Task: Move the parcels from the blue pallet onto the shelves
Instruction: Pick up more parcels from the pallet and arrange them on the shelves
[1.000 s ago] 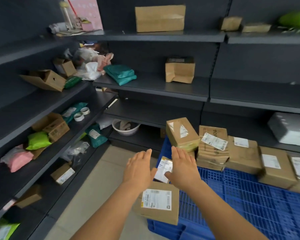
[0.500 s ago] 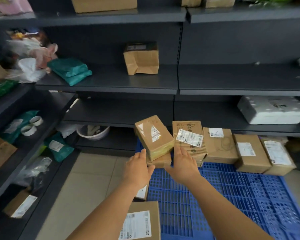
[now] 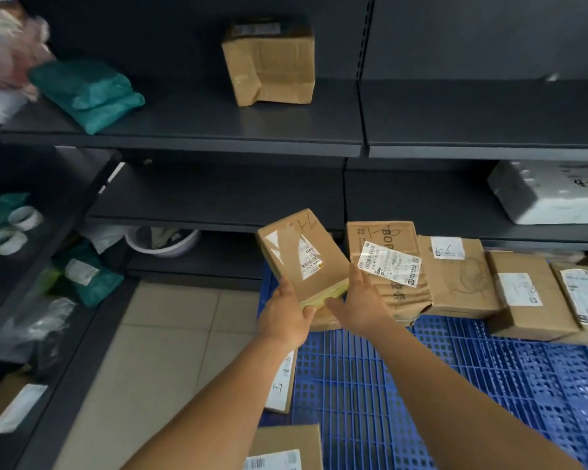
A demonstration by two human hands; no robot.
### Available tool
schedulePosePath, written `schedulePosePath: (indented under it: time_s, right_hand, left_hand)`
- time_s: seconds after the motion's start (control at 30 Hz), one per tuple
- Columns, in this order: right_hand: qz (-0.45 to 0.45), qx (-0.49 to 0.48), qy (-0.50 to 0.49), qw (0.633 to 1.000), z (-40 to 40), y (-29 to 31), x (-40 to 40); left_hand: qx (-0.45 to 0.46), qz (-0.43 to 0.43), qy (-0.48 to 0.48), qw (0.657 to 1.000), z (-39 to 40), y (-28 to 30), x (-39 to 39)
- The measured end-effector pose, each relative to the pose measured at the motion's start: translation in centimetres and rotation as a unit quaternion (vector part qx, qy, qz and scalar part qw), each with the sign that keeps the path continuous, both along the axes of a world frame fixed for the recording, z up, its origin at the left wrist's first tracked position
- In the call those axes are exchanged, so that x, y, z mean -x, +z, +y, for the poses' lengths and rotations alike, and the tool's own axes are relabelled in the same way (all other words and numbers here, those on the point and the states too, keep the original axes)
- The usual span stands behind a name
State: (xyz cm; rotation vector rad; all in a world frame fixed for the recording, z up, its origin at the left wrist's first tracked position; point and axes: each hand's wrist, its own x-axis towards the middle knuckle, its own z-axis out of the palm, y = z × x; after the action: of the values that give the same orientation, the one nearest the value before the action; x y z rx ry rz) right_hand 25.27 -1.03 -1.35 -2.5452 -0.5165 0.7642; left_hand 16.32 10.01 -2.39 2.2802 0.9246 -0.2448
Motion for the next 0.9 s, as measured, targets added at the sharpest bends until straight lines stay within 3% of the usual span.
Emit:
schedulePosePath:
  time_s: [0.4,0.7,0.9]
  right_hand:
    - [0.037,-0.067,0.016,0.997,0.0,-3.7,-2.5]
    - [0.014,-0.165,0.023,0.986,-5.7,0.1,1.2]
    - [-0.007,-0.211,-0.023,0.977,-11.9,2.2,4.8]
  left_hand:
    - [0.035,-0.067,0.174,0.982,-2.0,-2.2,-1.8]
    - [0.020,-0.162,0.257,0.952,-6.9,-0.2,2.0]
    - [0.051,-0.206,0.246,0.946,-12.5,0.6,5.3]
